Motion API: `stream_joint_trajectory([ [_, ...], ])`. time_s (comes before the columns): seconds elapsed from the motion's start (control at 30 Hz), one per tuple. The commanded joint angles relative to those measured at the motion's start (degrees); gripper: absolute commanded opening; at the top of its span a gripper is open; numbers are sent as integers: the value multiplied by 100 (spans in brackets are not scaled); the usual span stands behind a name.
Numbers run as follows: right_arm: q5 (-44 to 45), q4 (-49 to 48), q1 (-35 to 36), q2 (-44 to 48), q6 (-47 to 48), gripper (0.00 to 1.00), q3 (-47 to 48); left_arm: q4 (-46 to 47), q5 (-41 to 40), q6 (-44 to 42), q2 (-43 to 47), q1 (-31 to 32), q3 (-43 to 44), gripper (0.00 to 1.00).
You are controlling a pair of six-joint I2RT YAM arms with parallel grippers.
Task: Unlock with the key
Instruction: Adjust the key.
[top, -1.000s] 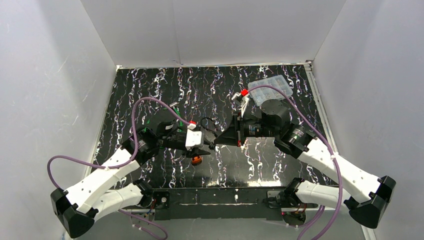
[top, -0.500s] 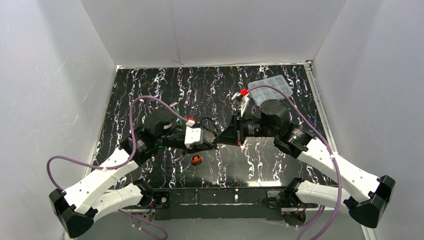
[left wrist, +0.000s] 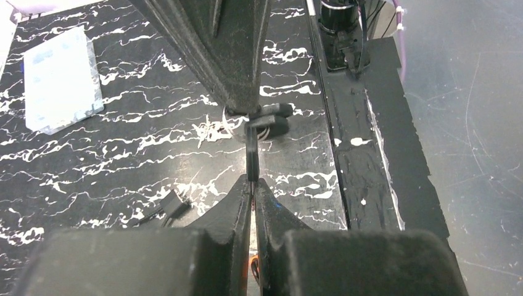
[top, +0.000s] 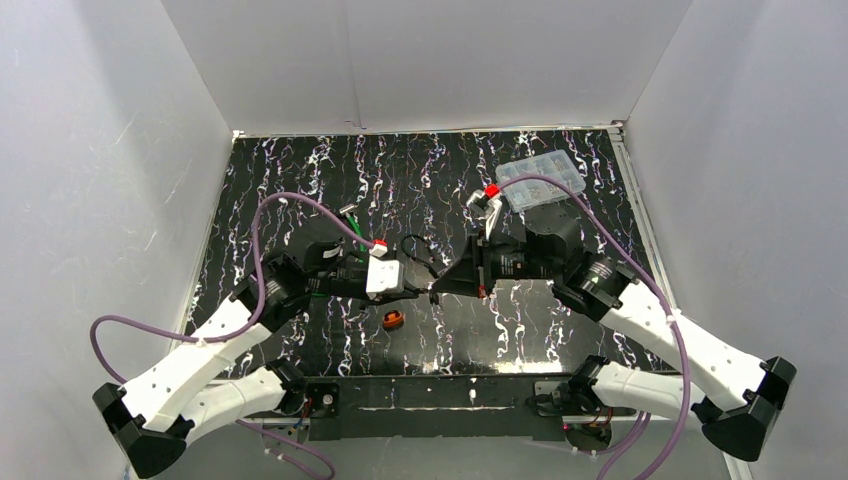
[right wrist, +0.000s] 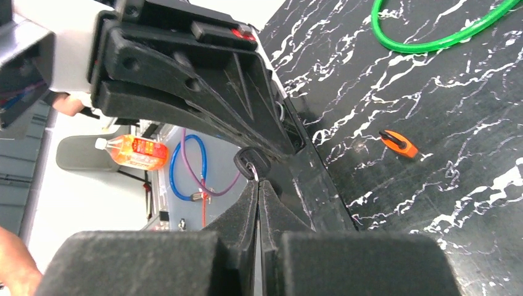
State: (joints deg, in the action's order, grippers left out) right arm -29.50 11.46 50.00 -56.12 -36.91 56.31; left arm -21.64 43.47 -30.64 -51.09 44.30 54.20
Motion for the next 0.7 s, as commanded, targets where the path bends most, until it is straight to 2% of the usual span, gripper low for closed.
stream_joint_trajectory([
  [0.0,385,478,-16,347,375,13,-56,-897,-112,-490,96,32,510,0],
  [0.13,647,905,-16,553,609,18,-31,-1768,-155,-733,-17,27,899,0],
  [0.27,636,1082,-18,574,719,21,56,-2094,-66,-735,-63,28,1110,0],
  [0.43,928,1231,-16,428,935,45,566,-2324,104,-556,-333,33,1307,0],
  [0.53,1084,817,80,426,1130,51,713,-2429,206,-380,-510,32,1427,0],
  [0.67,1124,129,554,338,1674,59,584,-2591,361,-176,-739,35,1640,0],
])
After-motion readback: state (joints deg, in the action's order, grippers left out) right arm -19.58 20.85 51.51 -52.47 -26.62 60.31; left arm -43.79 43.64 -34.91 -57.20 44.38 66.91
